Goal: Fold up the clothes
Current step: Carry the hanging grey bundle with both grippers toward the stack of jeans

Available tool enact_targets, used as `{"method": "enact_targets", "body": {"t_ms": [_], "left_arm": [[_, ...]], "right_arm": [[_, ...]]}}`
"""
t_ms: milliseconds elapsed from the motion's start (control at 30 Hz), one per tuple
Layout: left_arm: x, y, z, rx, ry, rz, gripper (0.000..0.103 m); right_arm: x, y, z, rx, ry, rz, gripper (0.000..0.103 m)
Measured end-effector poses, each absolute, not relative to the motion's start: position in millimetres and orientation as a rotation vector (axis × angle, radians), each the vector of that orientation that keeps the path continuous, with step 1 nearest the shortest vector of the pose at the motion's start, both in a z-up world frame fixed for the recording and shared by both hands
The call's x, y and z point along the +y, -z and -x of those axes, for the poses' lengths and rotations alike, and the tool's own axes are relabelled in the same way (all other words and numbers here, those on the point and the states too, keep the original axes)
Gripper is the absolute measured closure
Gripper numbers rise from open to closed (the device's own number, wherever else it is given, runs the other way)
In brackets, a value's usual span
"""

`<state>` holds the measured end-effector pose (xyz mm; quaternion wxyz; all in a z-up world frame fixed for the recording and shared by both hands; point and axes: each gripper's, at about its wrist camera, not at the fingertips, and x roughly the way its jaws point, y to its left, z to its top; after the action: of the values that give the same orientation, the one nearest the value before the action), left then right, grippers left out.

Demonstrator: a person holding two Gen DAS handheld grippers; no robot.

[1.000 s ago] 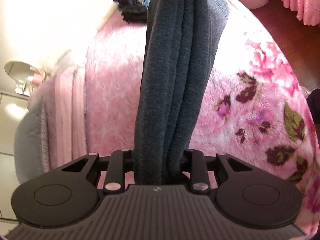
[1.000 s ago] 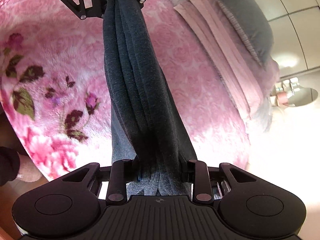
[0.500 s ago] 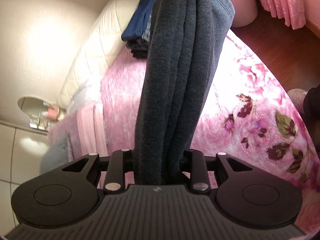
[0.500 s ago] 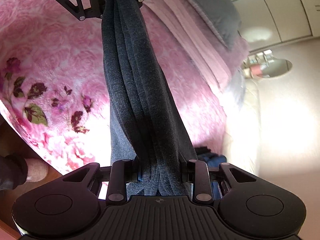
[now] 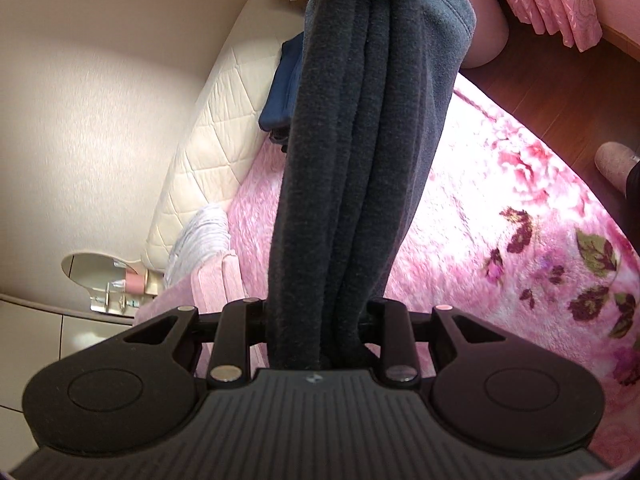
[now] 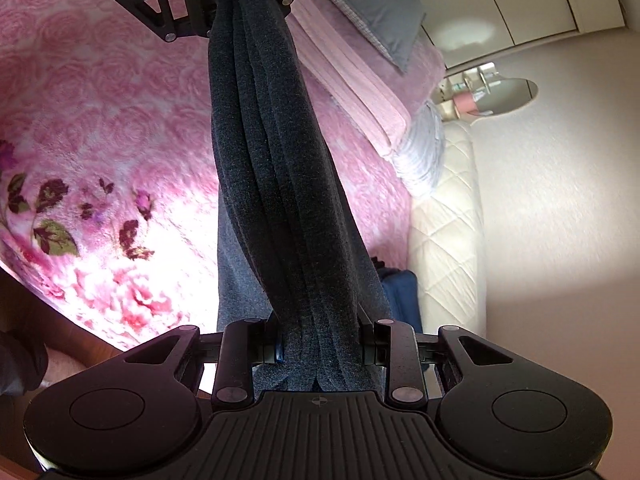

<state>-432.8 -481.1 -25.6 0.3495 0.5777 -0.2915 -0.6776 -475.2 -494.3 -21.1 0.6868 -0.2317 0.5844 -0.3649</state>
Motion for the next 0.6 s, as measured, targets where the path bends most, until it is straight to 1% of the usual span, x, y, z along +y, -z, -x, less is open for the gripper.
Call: {"method": "enact_targets", "body": {"t_ms": [267, 600], "left_arm": [[-508.5, 25.1, 471.5, -0.761, 1.745, -1.518, 0.077], [-568.5, 26.2, 548.4, -0.755, 1.736, -1.560, 0.077]], "right_arm": [[-517.6, 17.3, 512.1, 1.295, 0.818, 0.499, 0.074], [-580.0, 17.0, 581.3, 1.274, 0.808, 0.464, 0.074]]}}
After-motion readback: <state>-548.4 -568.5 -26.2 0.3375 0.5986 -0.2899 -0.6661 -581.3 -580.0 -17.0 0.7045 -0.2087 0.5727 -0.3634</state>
